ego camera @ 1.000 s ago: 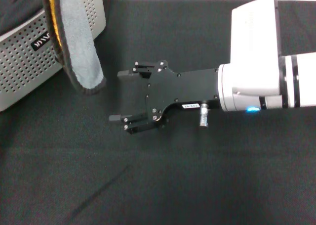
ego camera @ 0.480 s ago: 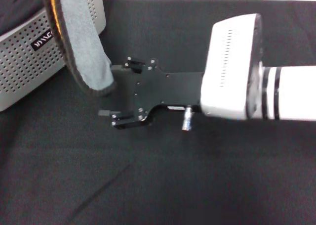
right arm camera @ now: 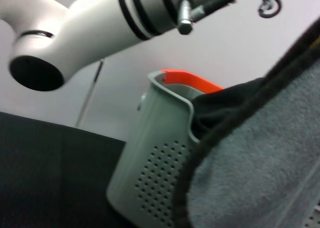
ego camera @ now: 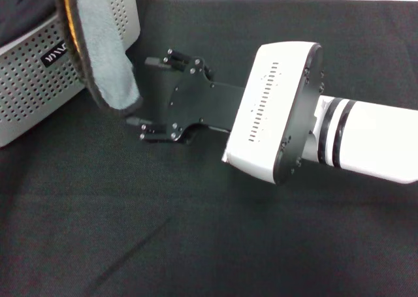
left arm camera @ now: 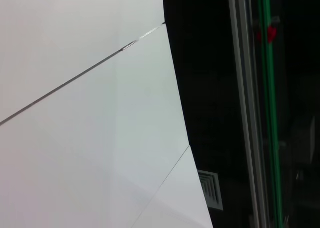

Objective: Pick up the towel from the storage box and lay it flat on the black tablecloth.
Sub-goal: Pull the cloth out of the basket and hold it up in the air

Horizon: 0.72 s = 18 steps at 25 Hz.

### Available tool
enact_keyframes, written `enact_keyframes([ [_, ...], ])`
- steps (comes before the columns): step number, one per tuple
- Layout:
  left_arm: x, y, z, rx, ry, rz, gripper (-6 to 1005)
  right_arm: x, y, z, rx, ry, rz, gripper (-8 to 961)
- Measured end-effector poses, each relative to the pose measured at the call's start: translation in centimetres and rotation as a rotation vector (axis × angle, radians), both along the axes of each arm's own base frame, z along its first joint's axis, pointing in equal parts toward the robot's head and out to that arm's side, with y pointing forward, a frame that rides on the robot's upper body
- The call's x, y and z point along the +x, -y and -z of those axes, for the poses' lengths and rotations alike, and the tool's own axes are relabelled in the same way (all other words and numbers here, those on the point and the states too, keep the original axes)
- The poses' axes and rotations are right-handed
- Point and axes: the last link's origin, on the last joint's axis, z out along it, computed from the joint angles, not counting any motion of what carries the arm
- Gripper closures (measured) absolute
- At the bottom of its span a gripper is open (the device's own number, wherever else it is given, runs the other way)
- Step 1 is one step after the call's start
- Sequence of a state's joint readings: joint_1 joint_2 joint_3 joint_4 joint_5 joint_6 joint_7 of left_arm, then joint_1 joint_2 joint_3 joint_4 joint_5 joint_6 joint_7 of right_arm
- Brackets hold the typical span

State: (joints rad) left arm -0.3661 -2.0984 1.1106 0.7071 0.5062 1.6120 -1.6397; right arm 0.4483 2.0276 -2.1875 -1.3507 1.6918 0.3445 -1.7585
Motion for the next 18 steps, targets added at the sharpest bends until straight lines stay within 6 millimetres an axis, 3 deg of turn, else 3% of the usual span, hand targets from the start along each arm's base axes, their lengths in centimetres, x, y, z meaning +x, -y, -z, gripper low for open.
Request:
enact_keyframes([
  [5, 0.0, 0.0, 0.0, 0.001, 0.000, 0.001, 932, -0.1, -0.2, 0.0, 0.031, -0.001, 0.005, 98],
  [11, 0.1, -0.1, -0.1, 0.005, 0.001, 0.002, 930, -0.5, 1.0, 1.0, 0.021, 0.025, -0.055, 98],
  [18, 0.0, -0.1, 0.0, 0.000, 0.004, -0.003, 928, -1.0, 1.3, 1.3, 0.133, 0.038, -0.082, 104],
])
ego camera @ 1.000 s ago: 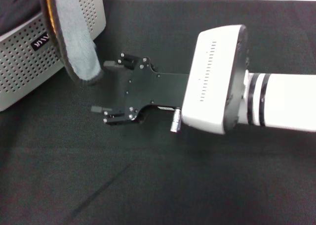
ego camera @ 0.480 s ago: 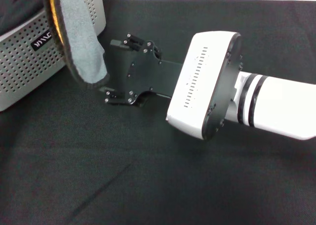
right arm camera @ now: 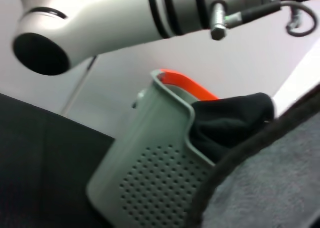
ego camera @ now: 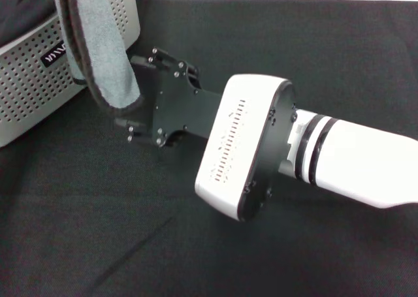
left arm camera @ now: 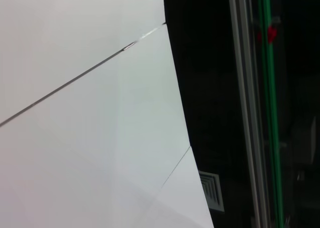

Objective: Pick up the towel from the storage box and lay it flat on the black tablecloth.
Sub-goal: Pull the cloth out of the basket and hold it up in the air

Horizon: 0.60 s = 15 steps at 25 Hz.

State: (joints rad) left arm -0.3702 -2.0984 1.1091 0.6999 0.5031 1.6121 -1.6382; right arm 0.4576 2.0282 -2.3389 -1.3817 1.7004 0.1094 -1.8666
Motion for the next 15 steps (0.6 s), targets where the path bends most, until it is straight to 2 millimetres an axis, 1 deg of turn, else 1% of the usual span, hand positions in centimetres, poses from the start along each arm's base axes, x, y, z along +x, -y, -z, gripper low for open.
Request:
enact_keyframes([
  [4, -0.2, 0.1, 0.0, 0.001, 0.008, -0.008, 927, 0.1, -0.4, -0.6, 0.041, -0.019, 0.025, 107],
  [9, -0.5, 0.2, 0.0, 0.001, 0.010, -0.019, 926, -0.2, 0.1, -1.2, 0.056, -0.046, 0.028, 111],
  [10, -0.6, 0.2, 0.0, 0.002, 0.010, -0.022, 925, -0.2, 0.7, -1.7, 0.077, -0.054, 0.017, 112],
  [15, -1.0, 0.4, 0.0, 0.002, 0.014, -0.032, 924, -0.1, 0.9, -2.6, 0.098, -0.081, 0.032, 116],
])
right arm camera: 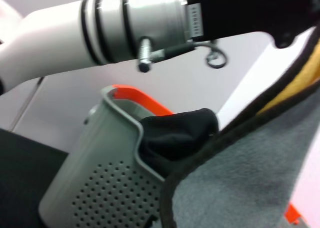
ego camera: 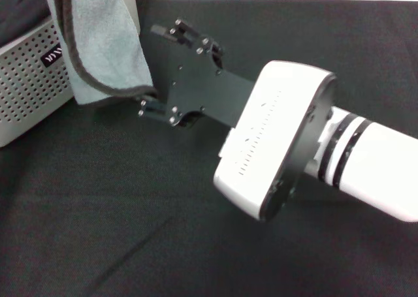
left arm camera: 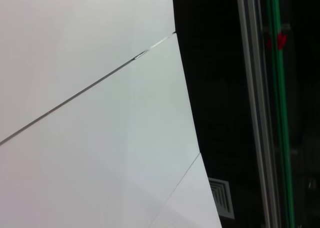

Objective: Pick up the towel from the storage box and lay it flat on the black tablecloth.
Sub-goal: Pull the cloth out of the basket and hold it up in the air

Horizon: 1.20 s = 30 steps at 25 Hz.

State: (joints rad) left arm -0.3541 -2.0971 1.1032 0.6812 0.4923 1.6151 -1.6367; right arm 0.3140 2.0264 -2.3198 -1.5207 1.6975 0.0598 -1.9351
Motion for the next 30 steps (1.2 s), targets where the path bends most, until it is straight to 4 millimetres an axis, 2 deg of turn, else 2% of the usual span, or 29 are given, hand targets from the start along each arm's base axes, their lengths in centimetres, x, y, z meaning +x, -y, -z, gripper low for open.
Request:
enact_keyframes([
  [16, -1.2, 0.6, -0.2, 0.007, 0.011, -0.036, 919, 2.7, -2.0, -2.9, 0.024, -0.097, 0.167, 129],
  [23, -1.0, 0.5, -0.2, 0.009, 0.009, -0.031, 917, 3.2, -2.5, -3.5, -0.166, -0.200, 0.165, 135],
  [30, -1.1, 0.6, -0.2, 0.009, 0.009, -0.033, 915, 4.8, -4.1, -5.1, -0.322, -0.356, 0.126, 141],
])
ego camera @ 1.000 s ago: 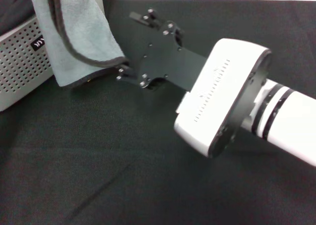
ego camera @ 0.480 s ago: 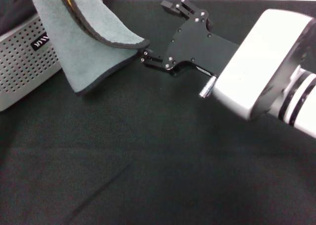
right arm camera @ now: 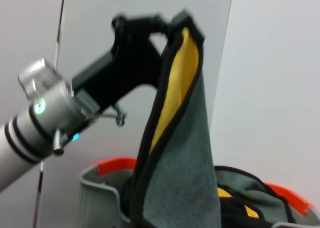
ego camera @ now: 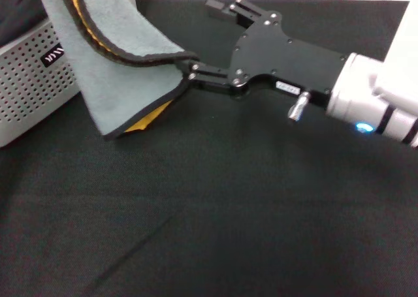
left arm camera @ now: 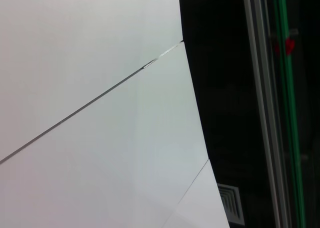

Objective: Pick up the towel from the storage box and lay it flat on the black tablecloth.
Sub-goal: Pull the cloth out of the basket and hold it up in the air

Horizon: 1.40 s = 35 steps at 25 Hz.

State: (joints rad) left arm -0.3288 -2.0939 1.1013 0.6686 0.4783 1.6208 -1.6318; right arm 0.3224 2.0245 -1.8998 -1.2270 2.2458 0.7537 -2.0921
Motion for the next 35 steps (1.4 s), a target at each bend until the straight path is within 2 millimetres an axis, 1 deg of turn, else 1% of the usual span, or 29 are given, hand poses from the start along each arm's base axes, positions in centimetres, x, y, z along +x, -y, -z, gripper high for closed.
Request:
enact_keyframes([
  [4, 0.0, 0.0, 0.1, -0.002, -0.001, 0.002, 914, 0.7, -0.7, -0.6, -0.052, -0.054, -0.011, 144],
  [7, 0.1, 0.0, 0.1, -0.003, -0.001, 0.004, 913, 0.8, -1.1, -0.7, -0.068, -0.065, -0.005, 146],
  [14, 0.1, 0.0, 0.1, -0.005, -0.002, 0.005, 911, 0.6, -0.9, -0.6, -0.090, -0.075, -0.029, 152],
  [25, 0.1, 0.1, 0.2, -0.007, 0.000, 0.006, 907, 1.1, -1.4, -0.7, -0.088, -0.082, -0.002, 367],
  [27, 0.1, 0.1, 0.3, -0.011, -0.002, 0.007, 907, 1.1, -1.5, -0.7, -0.090, -0.081, 0.001, 598],
  [33, 0.0, 0.1, 0.8, -0.028, 0.003, 0.007, 905, 0.9, -1.7, -0.5, -0.099, -0.076, -0.006, 779],
  [35, -0.1, 0.2, 1.0, -0.033, 0.008, 0.009, 904, 0.9, -1.7, -0.5, -0.099, -0.077, -0.007, 790],
])
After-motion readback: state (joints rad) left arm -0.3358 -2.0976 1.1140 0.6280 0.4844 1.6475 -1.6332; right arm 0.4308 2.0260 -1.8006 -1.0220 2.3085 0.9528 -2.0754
